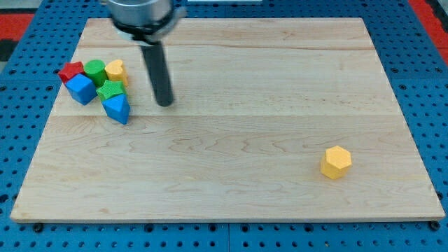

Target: Slide yellow hexagon to the right of yellow heart

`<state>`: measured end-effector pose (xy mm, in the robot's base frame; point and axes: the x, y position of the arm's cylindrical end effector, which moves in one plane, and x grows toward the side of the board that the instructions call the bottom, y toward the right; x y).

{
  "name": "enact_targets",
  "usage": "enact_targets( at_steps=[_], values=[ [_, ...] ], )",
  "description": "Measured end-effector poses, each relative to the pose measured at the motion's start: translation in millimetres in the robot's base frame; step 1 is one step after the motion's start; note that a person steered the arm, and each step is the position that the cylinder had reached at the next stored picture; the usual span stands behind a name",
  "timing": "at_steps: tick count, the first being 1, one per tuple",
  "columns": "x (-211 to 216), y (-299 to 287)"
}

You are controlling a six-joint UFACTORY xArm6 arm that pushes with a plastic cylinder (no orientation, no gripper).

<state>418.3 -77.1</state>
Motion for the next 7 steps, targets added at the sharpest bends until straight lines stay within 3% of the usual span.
enact_targets(
  at_steps=[3, 4, 5, 7],
  values=[
    [7, 245],
    [49, 319],
    [113, 356],
    [137, 216]
  ],
)
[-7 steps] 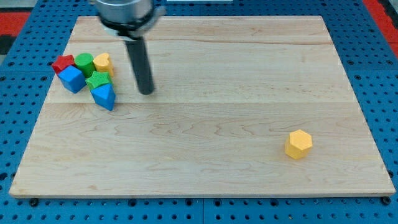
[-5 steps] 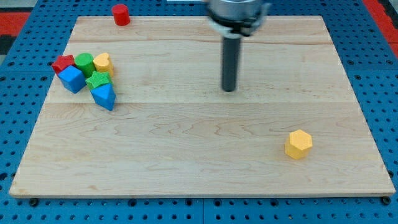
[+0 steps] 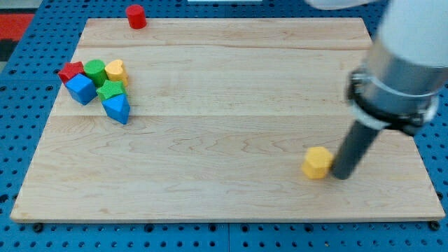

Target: Slide yellow hexagon to the right of yellow heart

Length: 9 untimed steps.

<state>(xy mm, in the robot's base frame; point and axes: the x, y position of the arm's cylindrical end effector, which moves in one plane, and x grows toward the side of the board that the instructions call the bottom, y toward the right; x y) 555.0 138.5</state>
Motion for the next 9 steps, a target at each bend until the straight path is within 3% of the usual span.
enact_targets(
  at_steps=[2, 4, 6, 9],
  values=[
    [-39, -107],
    [-102, -154],
    [-155, -163],
    [-193, -268]
  ],
)
